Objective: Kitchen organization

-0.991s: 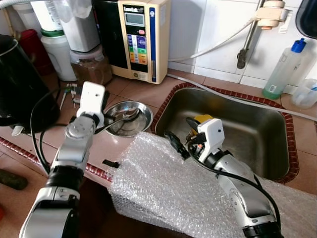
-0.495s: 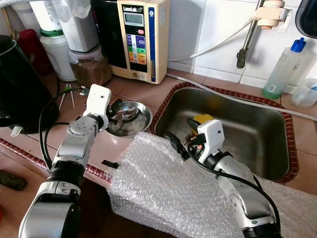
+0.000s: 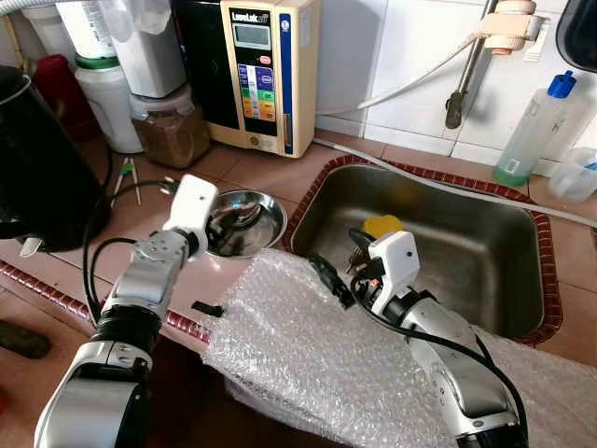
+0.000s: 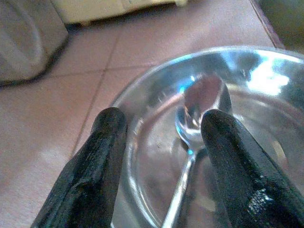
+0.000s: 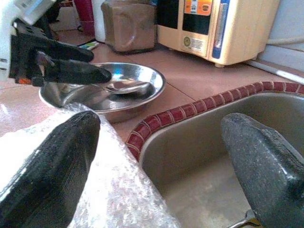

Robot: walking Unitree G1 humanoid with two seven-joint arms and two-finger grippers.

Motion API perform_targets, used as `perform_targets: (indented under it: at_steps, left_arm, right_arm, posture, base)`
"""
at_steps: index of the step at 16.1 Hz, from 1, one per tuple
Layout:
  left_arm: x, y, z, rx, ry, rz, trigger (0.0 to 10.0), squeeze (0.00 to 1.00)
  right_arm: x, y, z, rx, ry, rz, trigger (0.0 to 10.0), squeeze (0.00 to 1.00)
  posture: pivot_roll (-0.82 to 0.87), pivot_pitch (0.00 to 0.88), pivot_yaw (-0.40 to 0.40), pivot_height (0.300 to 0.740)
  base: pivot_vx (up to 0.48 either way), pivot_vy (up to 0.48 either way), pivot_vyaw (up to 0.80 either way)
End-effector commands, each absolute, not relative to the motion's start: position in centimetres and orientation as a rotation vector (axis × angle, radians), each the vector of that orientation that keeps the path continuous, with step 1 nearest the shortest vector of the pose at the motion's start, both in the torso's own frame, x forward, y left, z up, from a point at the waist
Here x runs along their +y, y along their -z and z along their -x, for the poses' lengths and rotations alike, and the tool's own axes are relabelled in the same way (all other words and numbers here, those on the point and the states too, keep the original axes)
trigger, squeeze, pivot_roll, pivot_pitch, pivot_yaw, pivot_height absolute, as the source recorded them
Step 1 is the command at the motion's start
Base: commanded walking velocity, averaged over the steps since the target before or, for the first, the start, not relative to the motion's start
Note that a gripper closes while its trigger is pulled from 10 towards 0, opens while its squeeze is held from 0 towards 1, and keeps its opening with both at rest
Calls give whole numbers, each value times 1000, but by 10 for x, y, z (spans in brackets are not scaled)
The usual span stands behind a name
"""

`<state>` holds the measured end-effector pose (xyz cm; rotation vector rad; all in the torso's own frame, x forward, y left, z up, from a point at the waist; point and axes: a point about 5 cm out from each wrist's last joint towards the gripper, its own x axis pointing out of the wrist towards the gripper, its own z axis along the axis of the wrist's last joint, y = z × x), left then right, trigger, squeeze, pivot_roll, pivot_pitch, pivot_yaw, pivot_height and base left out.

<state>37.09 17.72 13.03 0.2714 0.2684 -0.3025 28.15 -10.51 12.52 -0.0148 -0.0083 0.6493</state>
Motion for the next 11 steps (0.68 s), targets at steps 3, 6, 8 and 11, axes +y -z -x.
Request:
perform_targets:
  at_steps: [3,6,8,11]
  left_arm:
    - [181,-120,-368,389,349,-305,9490,0]
    - [186,-118,-368,423,352,-303,0,0]
    - [187,-119,-368,438,364,-304,0,0]
    - [188,-121,-369,451,372,-298,0,0]
  right_arm:
    - [-103,-129,-277,-18,-671,13,10000,318]
    - [-105,-129,-277,-21,-663,18,10000,0]
    - [-104,-129,-277,-21,-660,19,10000,0]
    - [-103,-130,-278,-25,-661,20,10000,0]
  posture:
    - [-64,7,82,740]
    - [-66,8,87,740]
    - [-65,6,90,740]
    - [-60,5,92,740]
  base:
    - [0,0,0]
    - [0,0,0]
    - [0,0,0]
    - [0,0,0]
